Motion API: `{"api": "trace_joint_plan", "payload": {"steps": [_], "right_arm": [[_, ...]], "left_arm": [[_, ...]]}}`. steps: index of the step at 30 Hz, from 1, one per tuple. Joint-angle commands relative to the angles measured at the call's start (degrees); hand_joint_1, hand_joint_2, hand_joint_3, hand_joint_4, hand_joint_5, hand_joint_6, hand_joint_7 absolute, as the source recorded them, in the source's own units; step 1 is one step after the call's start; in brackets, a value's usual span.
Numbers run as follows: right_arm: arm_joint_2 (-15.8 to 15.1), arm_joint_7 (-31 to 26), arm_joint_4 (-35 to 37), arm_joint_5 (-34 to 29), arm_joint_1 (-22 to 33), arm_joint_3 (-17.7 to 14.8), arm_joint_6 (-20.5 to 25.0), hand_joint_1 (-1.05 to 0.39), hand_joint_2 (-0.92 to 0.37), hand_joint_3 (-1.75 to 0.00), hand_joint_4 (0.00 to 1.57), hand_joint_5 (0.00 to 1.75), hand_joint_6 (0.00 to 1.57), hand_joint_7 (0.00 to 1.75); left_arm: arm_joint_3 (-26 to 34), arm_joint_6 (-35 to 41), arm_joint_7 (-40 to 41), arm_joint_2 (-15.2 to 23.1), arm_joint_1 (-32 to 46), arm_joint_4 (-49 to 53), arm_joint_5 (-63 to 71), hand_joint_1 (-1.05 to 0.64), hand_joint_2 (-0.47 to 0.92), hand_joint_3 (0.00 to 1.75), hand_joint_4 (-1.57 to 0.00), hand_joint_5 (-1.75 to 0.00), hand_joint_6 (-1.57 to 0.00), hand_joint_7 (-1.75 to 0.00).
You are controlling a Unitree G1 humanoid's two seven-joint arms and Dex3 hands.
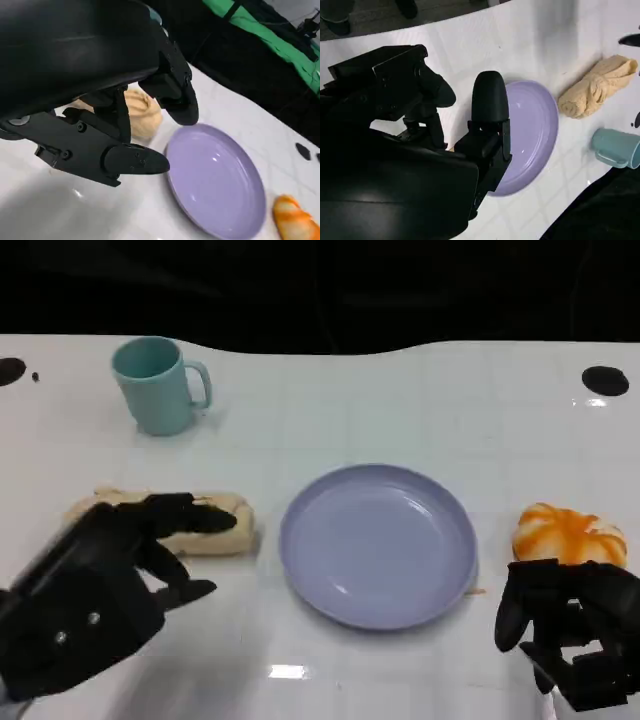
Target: Grasp the towel on the left side of the plate with the left hand and place it into the plate.
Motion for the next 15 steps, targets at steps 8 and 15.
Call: {"api": "trace_joint_plan", "payload": {"steps": [8,15], "right_arm": [[-0.29,-0.34,-1.07,0.19,-0.01,-0.39,0.49,0.12,-0.72,-0.92,0.62,1.72,0.62,1.49],[-0.46,-0.25,-1.28,0.1,0.01,-0.32,0.47,0.11,-0.71,-0.92,0.62,1.72,0.61,1.48]], "left_arm": [[-9.68,1.86,1.07,5.61,-10.34,6.74,26.04,-0.62,0.92,0.06,-0.43,-0.17,-0.41,0.0],[-14.65,4.45,-0.22,3.65,-16.37,14.6,33.02,-0.61,0.9,0.02,-0.42,-0.11,-0.35,0.0]]}}
